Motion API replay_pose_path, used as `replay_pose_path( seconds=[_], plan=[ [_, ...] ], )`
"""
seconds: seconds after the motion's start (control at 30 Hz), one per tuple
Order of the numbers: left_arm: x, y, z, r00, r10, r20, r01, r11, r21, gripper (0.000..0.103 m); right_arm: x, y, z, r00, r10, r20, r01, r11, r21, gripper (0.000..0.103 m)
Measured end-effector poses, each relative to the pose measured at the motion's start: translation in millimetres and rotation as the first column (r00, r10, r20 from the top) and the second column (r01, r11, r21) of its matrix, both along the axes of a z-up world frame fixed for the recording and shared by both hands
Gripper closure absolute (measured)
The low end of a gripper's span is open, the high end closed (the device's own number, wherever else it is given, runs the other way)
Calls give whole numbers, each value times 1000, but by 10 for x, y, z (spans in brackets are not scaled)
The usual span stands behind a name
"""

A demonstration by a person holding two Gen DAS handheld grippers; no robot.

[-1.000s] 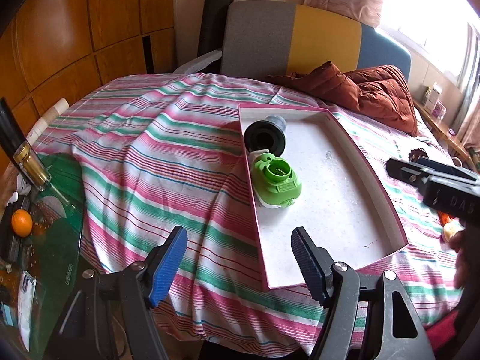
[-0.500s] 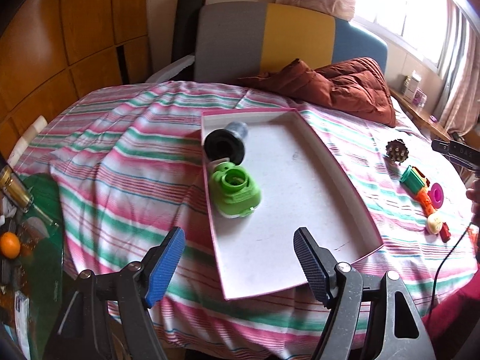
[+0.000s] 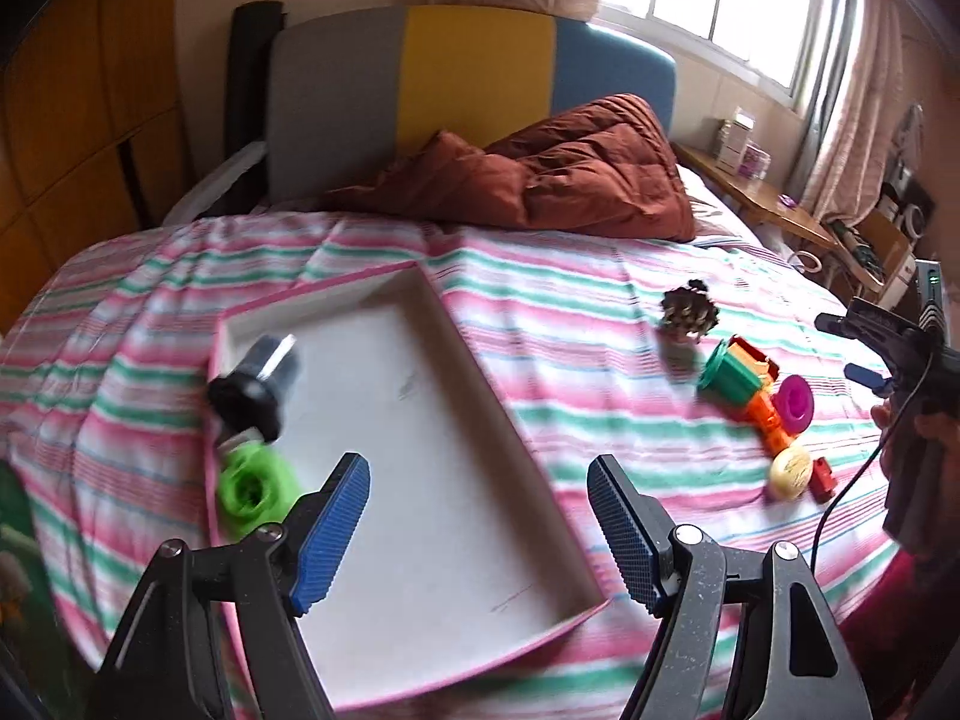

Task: Organize rigid objects
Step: 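Move both tools back toward the remaining toy pile, then grasp the brown knob piece with the left gripper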

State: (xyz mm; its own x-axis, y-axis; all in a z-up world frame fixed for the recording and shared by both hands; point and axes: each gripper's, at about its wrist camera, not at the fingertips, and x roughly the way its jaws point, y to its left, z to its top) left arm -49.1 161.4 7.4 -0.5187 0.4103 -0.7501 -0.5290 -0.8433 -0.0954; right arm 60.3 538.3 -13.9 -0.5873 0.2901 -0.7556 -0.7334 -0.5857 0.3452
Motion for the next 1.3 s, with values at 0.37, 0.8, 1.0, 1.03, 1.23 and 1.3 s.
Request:
replay_pose_path(
  seconds=[0.37,0.8,1.0,1.03,1.23,1.3],
  plan=[
    [-333,1303,90,976,-216,-36,214,976,-38,10,11,8,-12,1000,20,-21,-22,997,-69,18],
    [-803,2590,-185,928,-372,21,372,924,-92,8,1,38,-49,995,59,-80,-72,983,-167,18],
    [-993,3047,-345,895,-445,40,445,880,-168,8,-41,6,-57,991,93,-96,-110,976,-187,18],
    [-1005,3117,-407,886,-460,51,461,866,-192,9,-44,6,-61,991,96,-98,-113,975,-191,18],
    [-1060,3336,-739,851,-505,144,525,812,-255,76,-27,38,-76,990,88,-112,-110,971,-212,18],
    [-1059,3267,-780,854,-490,175,519,828,-213,84,-20,49,-83,990,85,-111,-107,971,-215,18]
  ],
)
